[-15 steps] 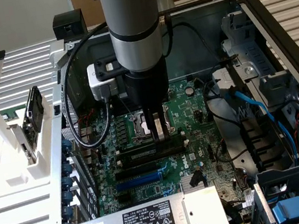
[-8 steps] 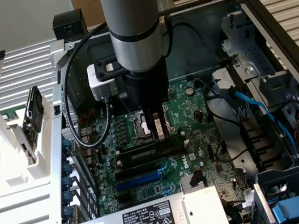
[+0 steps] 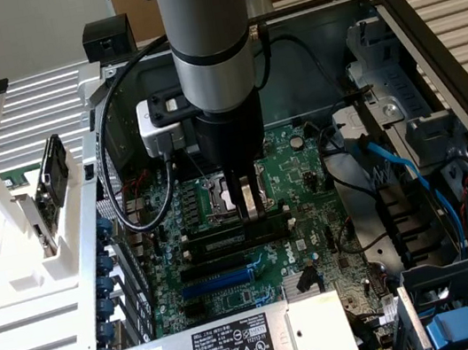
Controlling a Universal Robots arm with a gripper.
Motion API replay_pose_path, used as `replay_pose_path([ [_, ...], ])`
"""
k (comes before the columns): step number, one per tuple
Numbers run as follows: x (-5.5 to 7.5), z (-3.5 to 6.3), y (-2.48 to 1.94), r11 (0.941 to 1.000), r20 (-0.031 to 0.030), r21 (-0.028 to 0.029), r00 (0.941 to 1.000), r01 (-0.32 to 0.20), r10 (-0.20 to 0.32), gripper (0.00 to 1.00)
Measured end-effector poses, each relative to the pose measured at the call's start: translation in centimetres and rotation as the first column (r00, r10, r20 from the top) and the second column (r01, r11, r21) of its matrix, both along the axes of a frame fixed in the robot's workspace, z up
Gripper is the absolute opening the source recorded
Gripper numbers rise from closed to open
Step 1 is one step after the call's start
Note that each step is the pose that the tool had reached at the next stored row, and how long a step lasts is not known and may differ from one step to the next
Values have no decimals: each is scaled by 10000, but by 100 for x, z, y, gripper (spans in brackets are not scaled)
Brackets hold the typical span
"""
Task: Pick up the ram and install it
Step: 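Insert the ram into the slot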
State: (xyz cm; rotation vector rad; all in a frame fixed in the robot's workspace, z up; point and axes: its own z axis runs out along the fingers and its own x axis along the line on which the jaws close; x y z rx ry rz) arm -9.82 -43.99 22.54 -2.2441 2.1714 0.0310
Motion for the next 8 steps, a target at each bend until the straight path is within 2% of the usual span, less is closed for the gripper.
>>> replay_pose_path([
  [5, 0, 1, 0, 10000, 0, 1, 10000, 0, 0, 21],
  [8, -6, 37, 0, 10000, 6, 0, 10000, 0, 0, 21],
])
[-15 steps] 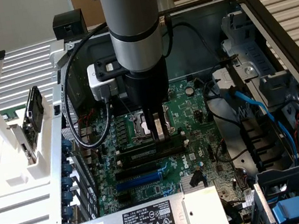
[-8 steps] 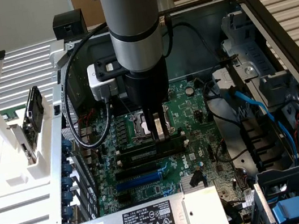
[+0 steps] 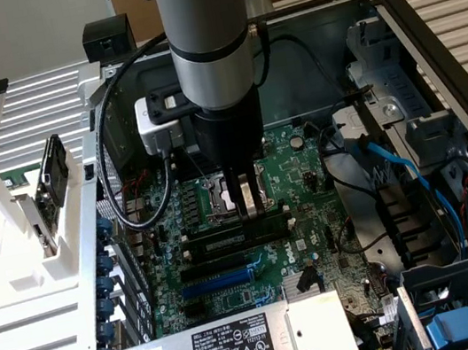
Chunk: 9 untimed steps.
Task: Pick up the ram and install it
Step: 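Insert the ram into the slot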
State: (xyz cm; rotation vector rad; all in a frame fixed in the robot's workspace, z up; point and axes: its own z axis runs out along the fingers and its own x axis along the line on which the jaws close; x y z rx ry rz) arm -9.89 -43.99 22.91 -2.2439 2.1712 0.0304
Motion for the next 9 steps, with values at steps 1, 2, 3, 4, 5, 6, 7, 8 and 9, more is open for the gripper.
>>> replay_pose_path([
  [1, 0, 8, 0, 10000, 3, 0, 10000, 0, 0, 21],
  [2, -2, 18, 0, 10000, 6, 0, 10000, 0, 0, 21],
  [3, -3, 31, 1, 10000, 12, -1, 10000, 0, 0, 21],
  [4, -5, 46, 3, 10000, 22, 0, 10000, 1, -1, 21],
  [5, -6, 58, 3, 10000, 30, 0, 10000, 0, 0, 21],
  [6, -11, 86, 5, 10000, 52, 1, 10000, 0, 0, 21],
  [7, -13, 96, 5, 10000, 59, -1, 10000, 1, -1, 21],
  [8, -16, 107, 5, 10000, 66, 0, 10000, 1, -1, 21],
  [9, -18, 119, 5, 10000, 73, 0, 10000, 0, 0, 21],
])
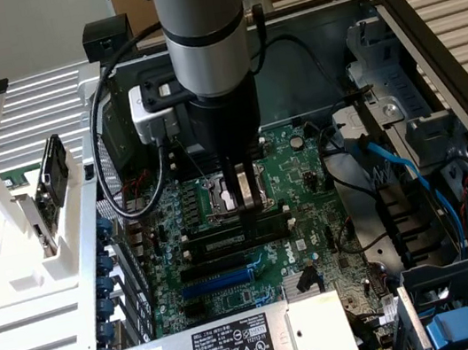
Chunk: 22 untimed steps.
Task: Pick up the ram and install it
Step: 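Insert the ram into the slot, then press down the ram until it locks into place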
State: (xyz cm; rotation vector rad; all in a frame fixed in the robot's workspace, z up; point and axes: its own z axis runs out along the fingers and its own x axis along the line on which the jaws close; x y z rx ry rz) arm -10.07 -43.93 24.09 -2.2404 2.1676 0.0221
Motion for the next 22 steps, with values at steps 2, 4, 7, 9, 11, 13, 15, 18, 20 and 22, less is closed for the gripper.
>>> replay_pose_path([
  [2, -7, 34, 1, 10000, 16, 1, 10000, 0, 0, 21],
  [4, -12, 60, 0, 10000, 25, 1, 10000, -1, 1, 21],
  [7, -13, 61, 1, 10000, 25, 1, 10000, 0, 0, 21],
  [9, -13, 61, 0, 10000, 25, 0, 10000, 0, 0, 21],
  [11, -13, 61, 1, 10000, 24, 1, 10000, 0, 0, 21],
  [13, -13, 61, 0, 10000, 25, 1, 10000, 0, 0, 21],
  [15, -13, 61, 0, 10000, 25, 0, 10000, 0, 0, 21],
  [18, -13, 61, 1, 10000, 25, 1, 10000, 0, 0, 21],
  [20, -13, 61, 1, 10000, 25, 1, 10000, 1, -1, 12],
  [22, -13, 61, 0, 10000, 25, 1, 10000, 0, 0, 10],
])
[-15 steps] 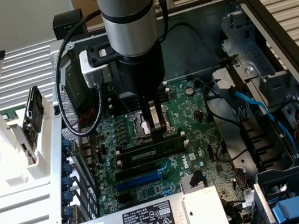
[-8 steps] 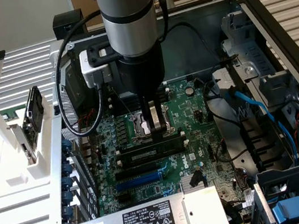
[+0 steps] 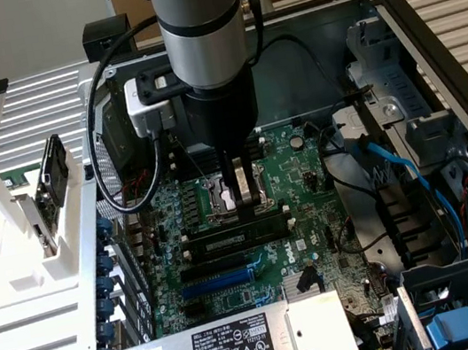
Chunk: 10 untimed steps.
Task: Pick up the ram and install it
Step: 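Press down the ram until it locks into place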
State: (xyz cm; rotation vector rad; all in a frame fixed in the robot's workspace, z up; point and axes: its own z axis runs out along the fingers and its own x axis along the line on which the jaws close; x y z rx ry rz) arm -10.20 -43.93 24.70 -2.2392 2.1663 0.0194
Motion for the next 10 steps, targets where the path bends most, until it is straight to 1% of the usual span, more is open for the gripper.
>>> replay_pose_path([
  [10, -1, 1, 4, 10000, -1, -2, 10000, 0, 0, 10],
])
